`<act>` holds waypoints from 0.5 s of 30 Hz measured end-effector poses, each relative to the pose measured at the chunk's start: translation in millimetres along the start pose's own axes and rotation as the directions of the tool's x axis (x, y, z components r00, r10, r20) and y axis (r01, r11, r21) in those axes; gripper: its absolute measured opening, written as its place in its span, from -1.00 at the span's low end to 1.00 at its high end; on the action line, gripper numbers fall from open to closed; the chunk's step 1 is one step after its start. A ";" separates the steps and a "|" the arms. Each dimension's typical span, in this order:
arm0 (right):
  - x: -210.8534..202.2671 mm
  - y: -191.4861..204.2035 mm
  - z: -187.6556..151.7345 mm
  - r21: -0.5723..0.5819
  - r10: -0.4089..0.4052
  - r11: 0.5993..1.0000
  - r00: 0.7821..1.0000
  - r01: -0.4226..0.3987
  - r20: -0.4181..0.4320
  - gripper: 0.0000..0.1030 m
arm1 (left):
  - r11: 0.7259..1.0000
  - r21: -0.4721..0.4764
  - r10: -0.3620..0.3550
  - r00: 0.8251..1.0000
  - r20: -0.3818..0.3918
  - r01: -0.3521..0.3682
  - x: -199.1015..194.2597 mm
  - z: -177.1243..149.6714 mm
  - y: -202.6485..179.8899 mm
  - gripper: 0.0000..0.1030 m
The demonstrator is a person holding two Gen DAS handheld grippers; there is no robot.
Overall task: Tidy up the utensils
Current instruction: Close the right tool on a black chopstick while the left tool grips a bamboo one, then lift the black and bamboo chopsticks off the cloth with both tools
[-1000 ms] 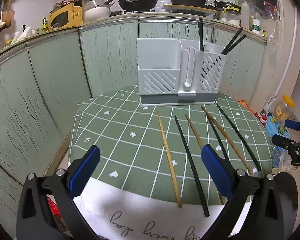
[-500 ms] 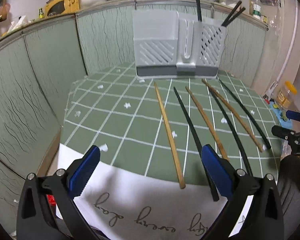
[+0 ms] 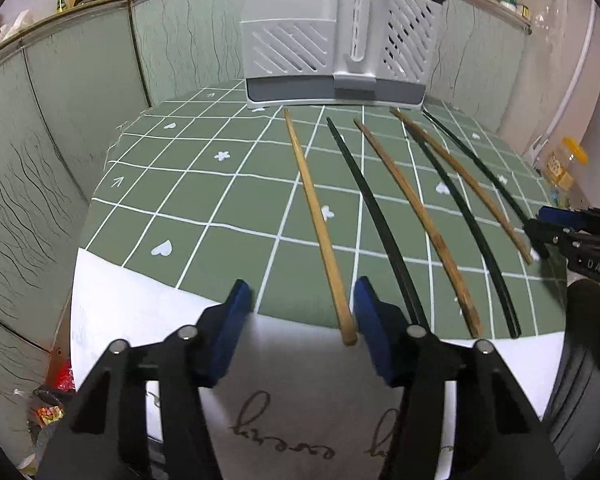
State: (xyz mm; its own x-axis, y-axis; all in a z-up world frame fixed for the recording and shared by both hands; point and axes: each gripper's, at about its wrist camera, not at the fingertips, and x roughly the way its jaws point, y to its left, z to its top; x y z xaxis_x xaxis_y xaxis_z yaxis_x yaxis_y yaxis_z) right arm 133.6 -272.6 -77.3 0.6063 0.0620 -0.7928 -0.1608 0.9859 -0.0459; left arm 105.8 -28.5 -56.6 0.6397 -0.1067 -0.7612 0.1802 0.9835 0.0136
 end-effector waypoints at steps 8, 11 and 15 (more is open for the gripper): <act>-3.4 9.1 -9.4 0.019 -0.002 1.000 1.000 0.002 0.001 -0.75 | 0.999 0.006 0.034 0.999 0.017 -0.034 -4.9 -7.1 -15.5 -0.41; -4.3 8.2 -10.6 0.055 0.003 0.998 1.000 -0.002 -0.004 -0.87 | 0.998 0.011 0.054 0.998 0.028 -0.054 -7.4 -10.7 -24.5 -0.76; -5.0 7.6 -9.6 0.076 -0.001 0.997 1.000 0.001 -0.010 -0.88 | 0.997 0.006 0.071 0.997 0.023 -0.071 -7.8 -9.2 -26.9 -0.85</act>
State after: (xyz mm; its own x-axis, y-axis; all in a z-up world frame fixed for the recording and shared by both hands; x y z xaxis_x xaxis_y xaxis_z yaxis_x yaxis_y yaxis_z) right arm 121.8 -266.9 -79.5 0.5988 0.0599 -0.7986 -0.1000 0.9950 -0.0003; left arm 89.0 -52.8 -57.0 0.6677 -0.0403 -0.7433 0.1393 0.9877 0.0716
